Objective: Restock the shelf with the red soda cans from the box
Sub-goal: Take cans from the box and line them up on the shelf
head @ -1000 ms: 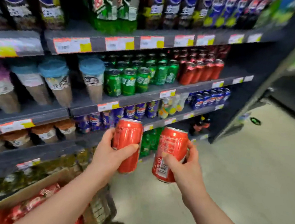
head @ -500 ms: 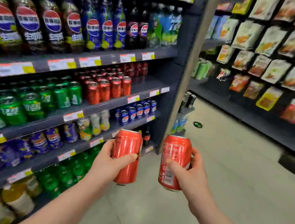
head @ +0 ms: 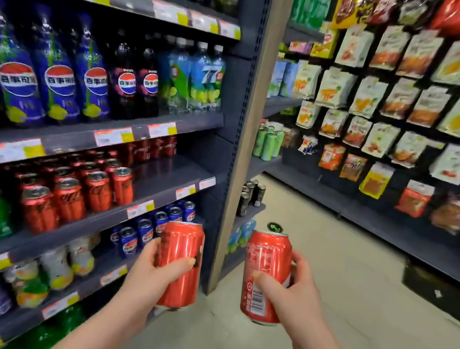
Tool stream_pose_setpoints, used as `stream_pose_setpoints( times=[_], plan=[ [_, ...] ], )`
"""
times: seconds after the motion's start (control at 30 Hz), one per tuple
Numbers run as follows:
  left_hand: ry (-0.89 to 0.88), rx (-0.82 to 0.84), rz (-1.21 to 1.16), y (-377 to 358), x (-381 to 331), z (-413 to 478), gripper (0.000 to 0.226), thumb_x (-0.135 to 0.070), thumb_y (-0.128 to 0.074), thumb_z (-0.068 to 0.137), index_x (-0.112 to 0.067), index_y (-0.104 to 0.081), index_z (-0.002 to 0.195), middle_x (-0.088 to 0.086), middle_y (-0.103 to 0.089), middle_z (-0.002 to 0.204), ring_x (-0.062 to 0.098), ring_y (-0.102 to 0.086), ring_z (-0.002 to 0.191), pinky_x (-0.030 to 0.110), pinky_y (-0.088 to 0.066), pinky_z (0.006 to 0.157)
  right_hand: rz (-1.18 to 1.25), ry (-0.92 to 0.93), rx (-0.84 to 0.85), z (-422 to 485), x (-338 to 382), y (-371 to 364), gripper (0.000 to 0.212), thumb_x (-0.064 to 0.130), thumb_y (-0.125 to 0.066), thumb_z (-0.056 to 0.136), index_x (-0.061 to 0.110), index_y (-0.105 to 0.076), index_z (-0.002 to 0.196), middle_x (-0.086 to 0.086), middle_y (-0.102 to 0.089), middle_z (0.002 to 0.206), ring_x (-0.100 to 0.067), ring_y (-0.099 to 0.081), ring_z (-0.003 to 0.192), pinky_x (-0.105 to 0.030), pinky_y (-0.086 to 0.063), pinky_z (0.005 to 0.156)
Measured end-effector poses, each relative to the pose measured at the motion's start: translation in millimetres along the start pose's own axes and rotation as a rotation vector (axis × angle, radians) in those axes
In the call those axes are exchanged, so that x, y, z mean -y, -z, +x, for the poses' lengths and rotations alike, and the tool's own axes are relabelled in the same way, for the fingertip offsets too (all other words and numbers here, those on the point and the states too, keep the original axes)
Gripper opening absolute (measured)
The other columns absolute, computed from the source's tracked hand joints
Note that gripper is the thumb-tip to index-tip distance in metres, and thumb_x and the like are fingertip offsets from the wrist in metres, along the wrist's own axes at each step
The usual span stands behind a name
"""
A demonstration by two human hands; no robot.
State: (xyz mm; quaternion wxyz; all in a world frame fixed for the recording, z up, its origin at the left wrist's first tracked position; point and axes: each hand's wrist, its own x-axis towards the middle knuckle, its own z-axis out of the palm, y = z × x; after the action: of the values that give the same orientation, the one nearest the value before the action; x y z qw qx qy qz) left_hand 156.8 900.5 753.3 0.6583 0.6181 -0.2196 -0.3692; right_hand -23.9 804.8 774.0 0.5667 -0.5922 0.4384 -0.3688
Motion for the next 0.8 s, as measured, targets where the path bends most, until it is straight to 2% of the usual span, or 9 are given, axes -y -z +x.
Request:
stream_pose_setpoints(
  times=[0.17,0.37,0.47,0.57,0.63,0.7,0.8],
  plan=[
    [-0.001,0.058,0.041,-43,-21,84,0.095,-0.044,-0.076,0.037,-0.028,-0.046,0.125,0.003,-0.062,0.113,0.025,-0.065,0.096,0.041,-0.054,0.077,0.008,0.010,-0.058,90,12,13,0.062,0.007,-0.073,0.074,0.030,-0.043,0.123,0.001,-0.062,0.104,-0.014,-0.064,0.085,-0.022,-0.048,0.057],
    [-0.034,0.028,0.009,-84,-36,151,0.085,-0.037,-0.075,0.046,-0.025,-0.047,0.125,0.001,-0.062,0.111,0.020,-0.064,0.093,0.031,-0.049,0.064,0.018,-0.002,0.013,185,20,22,0.065,0.011,-0.073,0.075,0.025,-0.041,0.130,-0.001,-0.061,0.110,-0.016,-0.066,0.086,-0.025,-0.051,0.057],
    [-0.040,-0.067,-0.017,-101,-37,183,0.075,-0.037,-0.071,0.054,-0.030,-0.046,0.124,0.000,-0.062,0.111,0.021,-0.064,0.093,0.035,-0.052,0.068,0.030,-0.007,0.102,240,24,24,0.060,0.012,-0.071,0.078,0.026,-0.040,0.127,0.003,-0.059,0.106,-0.017,-0.065,0.086,-0.030,-0.053,0.060],
    [-0.045,-0.202,-0.041,-116,-37,207,0.060,-0.037,-0.070,0.055,-0.035,-0.050,0.111,-0.001,-0.064,0.106,0.022,-0.066,0.091,0.046,-0.056,0.076,0.003,-0.014,0.199,294,26,24,0.056,0.011,-0.069,0.079,0.027,-0.041,0.125,0.001,-0.060,0.107,-0.019,-0.066,0.086,-0.032,-0.054,0.062],
    [-0.050,-0.295,-0.070,-129,-37,221,0.049,-0.035,-0.070,0.056,-0.038,-0.051,0.101,-0.002,-0.064,0.106,0.021,-0.065,0.092,0.045,-0.055,0.080,-0.034,-0.006,0.276,330,30,23,0.058,0.010,-0.070,0.077,0.025,-0.042,0.126,0.000,-0.062,0.106,-0.021,-0.067,0.087,-0.037,-0.056,0.069],
    [-0.063,-0.391,-0.093,-141,-36,234,0.048,-0.034,-0.070,0.056,-0.037,-0.051,0.100,-0.003,-0.064,0.105,0.020,-0.066,0.091,0.040,-0.054,0.076,-0.073,0.008,0.380,365,31,19,0.060,0.012,-0.071,0.075,0.026,-0.043,0.126,-0.001,-0.063,0.107,-0.022,-0.066,0.089,-0.041,-0.055,0.078],
    [-0.062,-0.503,-0.117,-152,-34,243,0.052,-0.034,-0.070,0.056,-0.036,-0.052,0.104,-0.002,-0.066,0.106,0.020,-0.066,0.093,0.040,-0.054,0.076,-0.110,0.036,0.488,401,34,4,0.056,0.013,-0.072,0.076,0.029,-0.041,0.120,0.000,-0.061,0.108,-0.020,-0.065,0.092,-0.038,-0.053,0.078]
  ],
)
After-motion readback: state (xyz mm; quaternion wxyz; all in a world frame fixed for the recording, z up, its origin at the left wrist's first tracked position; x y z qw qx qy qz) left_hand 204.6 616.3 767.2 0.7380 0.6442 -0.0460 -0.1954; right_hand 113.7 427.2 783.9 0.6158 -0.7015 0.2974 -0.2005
